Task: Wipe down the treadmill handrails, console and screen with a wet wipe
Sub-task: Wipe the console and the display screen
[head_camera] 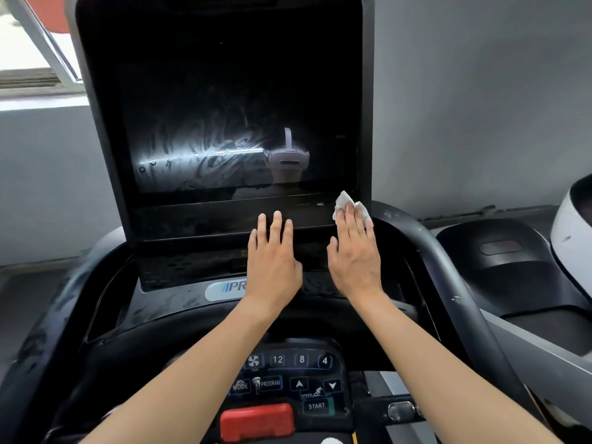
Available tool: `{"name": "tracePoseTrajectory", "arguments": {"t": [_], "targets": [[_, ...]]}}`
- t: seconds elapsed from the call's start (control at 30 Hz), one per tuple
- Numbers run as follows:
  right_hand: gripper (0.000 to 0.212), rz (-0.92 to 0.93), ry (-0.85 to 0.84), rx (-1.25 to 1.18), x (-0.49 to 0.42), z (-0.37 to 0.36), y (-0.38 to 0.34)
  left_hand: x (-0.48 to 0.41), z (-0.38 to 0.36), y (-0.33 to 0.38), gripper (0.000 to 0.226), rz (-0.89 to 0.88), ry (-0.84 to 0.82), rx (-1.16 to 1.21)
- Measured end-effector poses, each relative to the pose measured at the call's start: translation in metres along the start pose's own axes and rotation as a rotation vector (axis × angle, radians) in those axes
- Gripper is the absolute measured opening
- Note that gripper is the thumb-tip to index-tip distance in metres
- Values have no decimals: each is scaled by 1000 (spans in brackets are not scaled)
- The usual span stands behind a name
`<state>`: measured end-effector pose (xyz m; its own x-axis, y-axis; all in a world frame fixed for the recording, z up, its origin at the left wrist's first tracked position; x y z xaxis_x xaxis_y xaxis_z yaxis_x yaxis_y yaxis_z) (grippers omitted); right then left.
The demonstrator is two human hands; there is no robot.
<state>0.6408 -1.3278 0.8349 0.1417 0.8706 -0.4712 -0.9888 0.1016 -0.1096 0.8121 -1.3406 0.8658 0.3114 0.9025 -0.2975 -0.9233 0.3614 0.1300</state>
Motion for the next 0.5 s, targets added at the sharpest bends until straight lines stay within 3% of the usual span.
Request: {"name": "tracePoseTrajectory", "arguments": {"t": [0.3,0.5], "targets": [[67,62,-33,160,-95,47,1,-21,17,-2,72,-54,4,-102],[74,79,-56,155,-92,42,-2,-22,15,3,76,-32,-27,-107]]}}
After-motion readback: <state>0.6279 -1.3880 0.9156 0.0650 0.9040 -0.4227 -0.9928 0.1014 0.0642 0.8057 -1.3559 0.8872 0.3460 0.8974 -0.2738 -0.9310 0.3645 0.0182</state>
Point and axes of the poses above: each hand's wrist, its own x-axis away from the middle knuckle, its own z-axis out of the back of the hand, y = z × x, the point moved 2 cm from there along -x, towards the middle knuckle, and after that the axes turned 4 degrees about y, right-handed, at the moved point
